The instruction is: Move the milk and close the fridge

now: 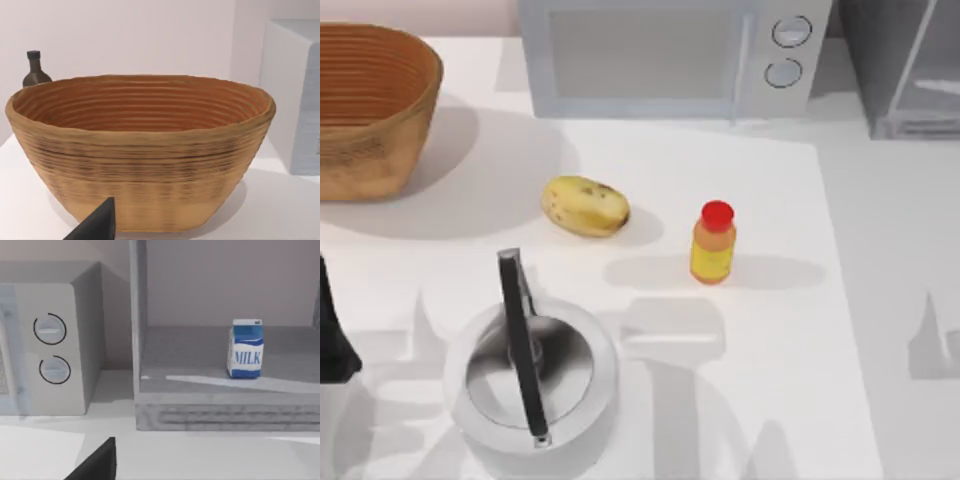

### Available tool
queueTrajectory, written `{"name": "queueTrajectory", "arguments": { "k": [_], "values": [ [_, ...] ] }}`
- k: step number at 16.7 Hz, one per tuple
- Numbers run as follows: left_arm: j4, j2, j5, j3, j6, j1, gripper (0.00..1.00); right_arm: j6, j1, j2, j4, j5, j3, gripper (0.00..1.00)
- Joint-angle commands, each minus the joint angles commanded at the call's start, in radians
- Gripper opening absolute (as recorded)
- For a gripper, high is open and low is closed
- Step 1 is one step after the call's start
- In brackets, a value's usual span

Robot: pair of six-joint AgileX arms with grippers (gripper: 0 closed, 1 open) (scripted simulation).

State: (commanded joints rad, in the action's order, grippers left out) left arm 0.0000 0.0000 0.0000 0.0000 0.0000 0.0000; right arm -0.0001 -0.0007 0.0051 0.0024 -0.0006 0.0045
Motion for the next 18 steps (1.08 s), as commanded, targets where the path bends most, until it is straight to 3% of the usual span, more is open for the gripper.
{"name": "queueTrajectory", "arguments": {
  "k": [9,13,18],
  "values": [
    [0.000,0.000,0.000,0.000,0.000,0.000,1.00,0.003,-0.005,-0.048,-0.067,0.003,0.036,1.00],
    [0.000,0.000,0.000,0.000,0.000,0.000,1.00,0.003,-0.005,-0.186,-0.296,0.005,0.149,1.00],
    [0.000,0.000,0.000,0.000,0.000,0.000,1.00,-0.005,-0.002,-0.418,-0.730,0.004,0.340,1.00]
  ]
}}
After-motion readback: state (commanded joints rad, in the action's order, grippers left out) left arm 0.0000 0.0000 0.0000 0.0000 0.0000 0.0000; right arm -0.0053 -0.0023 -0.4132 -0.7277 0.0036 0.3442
